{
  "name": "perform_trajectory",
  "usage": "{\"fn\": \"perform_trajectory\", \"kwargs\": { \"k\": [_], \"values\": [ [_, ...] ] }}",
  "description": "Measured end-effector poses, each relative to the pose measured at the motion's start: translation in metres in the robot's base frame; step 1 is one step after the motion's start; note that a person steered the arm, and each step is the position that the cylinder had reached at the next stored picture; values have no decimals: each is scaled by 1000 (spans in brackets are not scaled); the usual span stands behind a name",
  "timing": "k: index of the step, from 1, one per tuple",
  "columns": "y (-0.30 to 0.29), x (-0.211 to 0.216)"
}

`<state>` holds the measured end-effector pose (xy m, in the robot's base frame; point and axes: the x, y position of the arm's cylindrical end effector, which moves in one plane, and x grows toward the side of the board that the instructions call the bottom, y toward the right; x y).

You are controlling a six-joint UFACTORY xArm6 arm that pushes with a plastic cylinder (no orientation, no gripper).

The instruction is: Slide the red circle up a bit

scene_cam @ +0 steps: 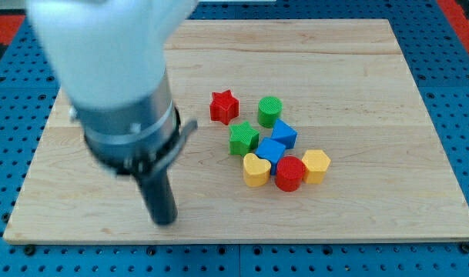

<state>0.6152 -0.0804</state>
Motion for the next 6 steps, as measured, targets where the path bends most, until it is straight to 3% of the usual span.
{"fn": "perform_trajectory", "kwargs": {
  "k": [2,4,6],
  "values": [
    [128,-20],
    [161,-60],
    [203,-72]
  ]
}}
